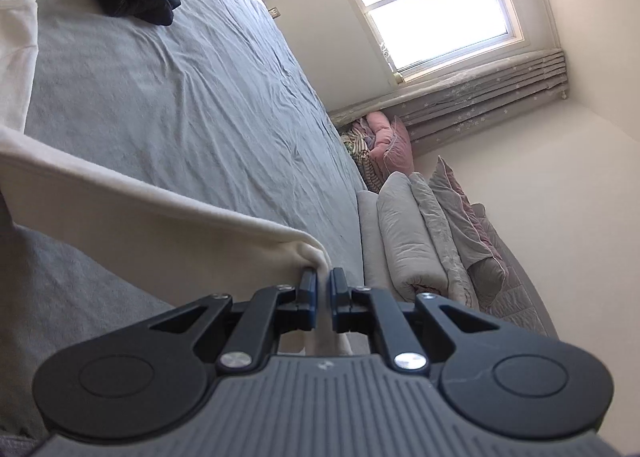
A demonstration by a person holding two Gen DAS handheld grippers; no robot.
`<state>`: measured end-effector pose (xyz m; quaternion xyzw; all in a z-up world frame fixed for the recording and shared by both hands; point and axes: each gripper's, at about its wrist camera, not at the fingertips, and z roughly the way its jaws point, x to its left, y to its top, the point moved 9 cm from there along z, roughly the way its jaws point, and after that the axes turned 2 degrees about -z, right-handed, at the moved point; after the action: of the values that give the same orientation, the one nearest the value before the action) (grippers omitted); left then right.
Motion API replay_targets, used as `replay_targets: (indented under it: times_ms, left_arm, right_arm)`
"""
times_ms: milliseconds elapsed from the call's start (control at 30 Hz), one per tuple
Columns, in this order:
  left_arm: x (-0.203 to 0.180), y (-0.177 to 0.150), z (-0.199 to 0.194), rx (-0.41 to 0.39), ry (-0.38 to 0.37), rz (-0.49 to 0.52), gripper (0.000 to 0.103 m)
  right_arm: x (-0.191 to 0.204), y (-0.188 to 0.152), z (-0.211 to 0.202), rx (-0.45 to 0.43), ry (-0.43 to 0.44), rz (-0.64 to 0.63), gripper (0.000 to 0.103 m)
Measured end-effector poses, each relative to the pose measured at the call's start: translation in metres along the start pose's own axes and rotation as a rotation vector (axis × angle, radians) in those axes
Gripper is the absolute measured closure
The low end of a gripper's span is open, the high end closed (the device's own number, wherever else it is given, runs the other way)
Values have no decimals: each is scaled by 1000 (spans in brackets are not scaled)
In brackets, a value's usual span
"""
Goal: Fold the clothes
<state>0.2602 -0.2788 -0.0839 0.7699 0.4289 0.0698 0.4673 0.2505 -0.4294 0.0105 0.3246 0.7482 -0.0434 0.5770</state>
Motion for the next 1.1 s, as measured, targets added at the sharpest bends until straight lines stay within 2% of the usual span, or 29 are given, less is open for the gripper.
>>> replay_targets:
  times_ms: [200, 433, 567, 767, 833, 867, 967, 1100]
  left_arm:
    - [-16, -10, 5, 13, -77, 9, 40]
    - [-43, -19, 5, 76, -163, 70, 40]
    - [-60, -27, 5, 122, -211, 118, 40]
    - [-80, -36, 0, 180, -275, 177, 40]
    - [-71, -31, -10, 174, -278, 163, 40]
    - [-67, -28, -15, 170, -279, 157, 40]
    - [-51, -18, -31, 147, -262, 139, 40]
    - [-3, 6, -42, 75, -117, 94, 40]
  right_arm:
    - [21, -46, -16, 89, 195, -71, 95]
    - [9, -58, -57, 30, 285, 21, 96]
    - [13, -64, -90, -1, 346, 29, 95]
    - [11, -62, -124, -16, 499, 68, 85]
    - [6, -54, -133, -43, 544, 115, 73]
    - [3, -49, -137, -57, 564, 143, 63]
    - [-5, -31, -142, -105, 613, 209, 62]
    - [1, -4, -124, -129, 646, 267, 62]
